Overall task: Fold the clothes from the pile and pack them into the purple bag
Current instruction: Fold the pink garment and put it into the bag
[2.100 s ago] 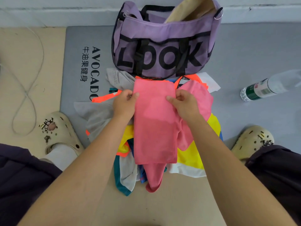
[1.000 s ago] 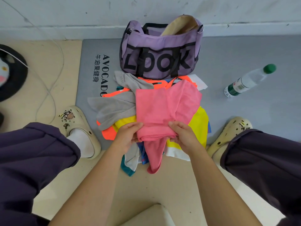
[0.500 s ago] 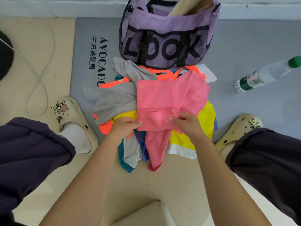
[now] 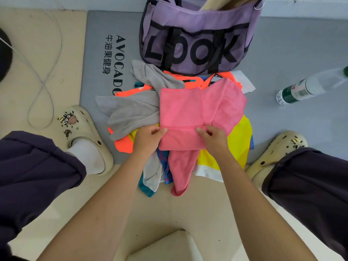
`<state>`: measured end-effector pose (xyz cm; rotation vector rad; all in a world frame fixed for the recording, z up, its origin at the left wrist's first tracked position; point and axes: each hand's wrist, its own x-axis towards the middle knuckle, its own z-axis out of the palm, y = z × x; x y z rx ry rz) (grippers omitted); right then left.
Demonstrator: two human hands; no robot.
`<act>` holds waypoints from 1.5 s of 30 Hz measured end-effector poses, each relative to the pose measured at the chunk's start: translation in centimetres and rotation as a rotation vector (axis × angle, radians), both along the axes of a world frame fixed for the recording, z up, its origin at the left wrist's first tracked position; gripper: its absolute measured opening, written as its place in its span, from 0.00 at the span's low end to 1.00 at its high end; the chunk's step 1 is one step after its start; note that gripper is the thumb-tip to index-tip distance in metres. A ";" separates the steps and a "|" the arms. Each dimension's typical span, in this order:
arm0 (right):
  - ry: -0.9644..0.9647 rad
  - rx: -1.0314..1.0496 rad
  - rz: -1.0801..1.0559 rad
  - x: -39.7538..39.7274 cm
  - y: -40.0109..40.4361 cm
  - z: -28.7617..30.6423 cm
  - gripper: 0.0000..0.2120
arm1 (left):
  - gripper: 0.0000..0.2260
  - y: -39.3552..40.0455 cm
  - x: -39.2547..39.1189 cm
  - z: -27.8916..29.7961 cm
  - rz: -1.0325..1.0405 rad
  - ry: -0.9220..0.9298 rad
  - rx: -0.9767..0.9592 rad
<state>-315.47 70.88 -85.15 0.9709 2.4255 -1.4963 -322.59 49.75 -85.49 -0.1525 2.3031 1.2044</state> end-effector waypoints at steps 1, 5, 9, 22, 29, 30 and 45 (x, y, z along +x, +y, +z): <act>0.004 0.016 -0.020 0.0 0.0 0.0 0.14 | 0.09 0.0 0.0 -0.1 -0.014 0.017 -0.023; 0.119 0.120 -0.015 0.0 0.2 1.1 0.11 | 0.08 0.3 -0.4 -0.1 -0.018 0.040 -0.018; 0.062 0.119 0.177 -0.5 0.4 1.4 0.11 | 0.06 0.3 -0.5 0.1 -0.029 0.034 0.028; 0.089 0.090 0.017 -1.3 0.0 0.2 0.07 | 0.10 0.5 -0.5 1.2 -0.078 0.114 -0.130; 0.213 0.258 0.021 -0.9 -0.6 1.7 0.10 | 0.08 2.8 0.6 2.7 -0.637 0.604 -0.146; 0.238 0.237 0.070 -0.9 -0.7 2.0 0.09 | 0.08 2.8 0.3 2.5 -0.659 0.560 -0.133; 0.063 0.148 0.464 -4.1 0.6 1.1 0.09 | 0.27 1.6 -4.2 1.5 -0.616 0.145 -0.068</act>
